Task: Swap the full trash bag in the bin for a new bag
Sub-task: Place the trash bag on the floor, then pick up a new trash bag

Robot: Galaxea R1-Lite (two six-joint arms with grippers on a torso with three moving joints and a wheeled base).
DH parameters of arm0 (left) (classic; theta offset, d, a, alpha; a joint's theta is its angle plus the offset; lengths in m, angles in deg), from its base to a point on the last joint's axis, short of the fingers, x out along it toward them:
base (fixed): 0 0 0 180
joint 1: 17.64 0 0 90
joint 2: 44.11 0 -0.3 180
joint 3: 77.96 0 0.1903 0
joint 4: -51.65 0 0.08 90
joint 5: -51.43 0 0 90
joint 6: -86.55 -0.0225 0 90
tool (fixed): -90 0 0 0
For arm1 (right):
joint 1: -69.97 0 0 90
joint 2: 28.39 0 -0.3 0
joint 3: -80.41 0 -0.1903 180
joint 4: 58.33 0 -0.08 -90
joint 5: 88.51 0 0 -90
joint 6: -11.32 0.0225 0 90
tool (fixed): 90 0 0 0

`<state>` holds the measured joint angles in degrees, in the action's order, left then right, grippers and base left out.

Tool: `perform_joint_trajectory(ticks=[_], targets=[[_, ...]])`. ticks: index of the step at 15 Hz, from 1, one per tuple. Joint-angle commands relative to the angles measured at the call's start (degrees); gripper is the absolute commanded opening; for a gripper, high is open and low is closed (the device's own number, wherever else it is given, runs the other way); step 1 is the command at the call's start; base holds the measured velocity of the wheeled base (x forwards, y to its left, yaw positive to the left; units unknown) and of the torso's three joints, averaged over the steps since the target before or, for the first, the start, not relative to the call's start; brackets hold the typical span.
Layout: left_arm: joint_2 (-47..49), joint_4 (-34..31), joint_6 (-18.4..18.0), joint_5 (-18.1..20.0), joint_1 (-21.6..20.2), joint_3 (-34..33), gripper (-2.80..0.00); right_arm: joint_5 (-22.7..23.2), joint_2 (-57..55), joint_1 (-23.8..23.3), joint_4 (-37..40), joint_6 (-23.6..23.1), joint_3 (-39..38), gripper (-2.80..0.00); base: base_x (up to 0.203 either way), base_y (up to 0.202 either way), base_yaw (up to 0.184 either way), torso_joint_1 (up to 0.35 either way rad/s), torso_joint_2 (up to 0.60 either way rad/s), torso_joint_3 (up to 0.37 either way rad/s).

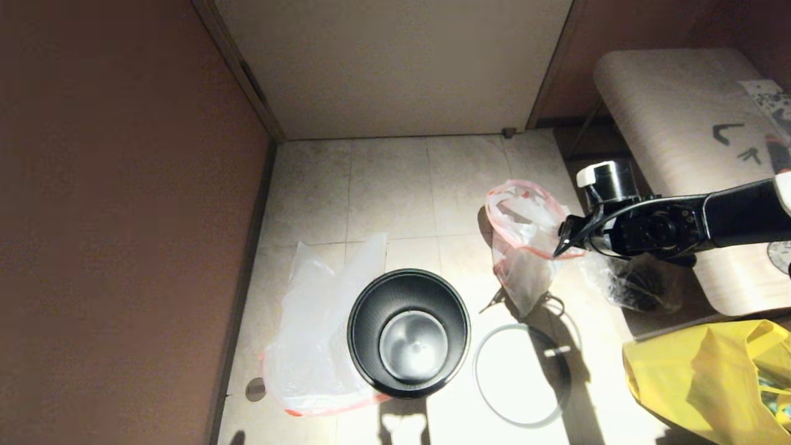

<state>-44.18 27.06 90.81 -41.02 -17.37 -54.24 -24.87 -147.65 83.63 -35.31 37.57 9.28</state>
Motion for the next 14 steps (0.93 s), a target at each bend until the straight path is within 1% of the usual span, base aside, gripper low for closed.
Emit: perform_joint_trajectory(ticks=[1,3,4,7,9,11,14], targets=[[0.1,0.0,0.0,0.0,0.0,0.0,-2.80,-0.2,3.5,0.7,1.2,-0.2,0.0,-2.80,0.000,0.000,0.000,0.000,0.00,0.000],[0.1,0.0,0.0,0.0,0.0,0.0,-2.80,-0.3,5.8,0.8,2.4,-2.2,0.0,-2.80,0.000,0.000,0.000,0.000,0.00,0.000],[0.1,0.0,0.0,0.0,0.0,0.0,-2.80,-0.4,7.3,0.6,2.5,-4.0,0.0,-2.80,0.000,0.000,0.000,0.000,0.00,0.000],[0.1,0.0,0.0,0.0,0.0,0.0,-2.80,0.4,12.6,-0.8,2.4,-13.4,0.0,-2.80,0.000,0.000,0.000,0.000,0.00,0.000],[0.1,0.0,0.0,0.0,0.0,0.0,-2.80,2.2,16.4,-0.9,2.6,-17.4,0.0,-2.80,0.000,0.000,0.000,0.000,0.00,0.000],[0.1,0.0,0.0,0.0,0.0,0.0,-2.80,2.3,19.7,-0.8,3.3,-19.3,-0.4,-2.80,0.000,0.000,0.000,0.000,0.00,0.000],[0.1,0.0,0.0,0.0,0.0,0.0,-2.80,1.8,28.8,-0.6,6.0,-19.6,-4.2,-2.80,0.000,0.000,0.000,0.000,0.00,0.000]])
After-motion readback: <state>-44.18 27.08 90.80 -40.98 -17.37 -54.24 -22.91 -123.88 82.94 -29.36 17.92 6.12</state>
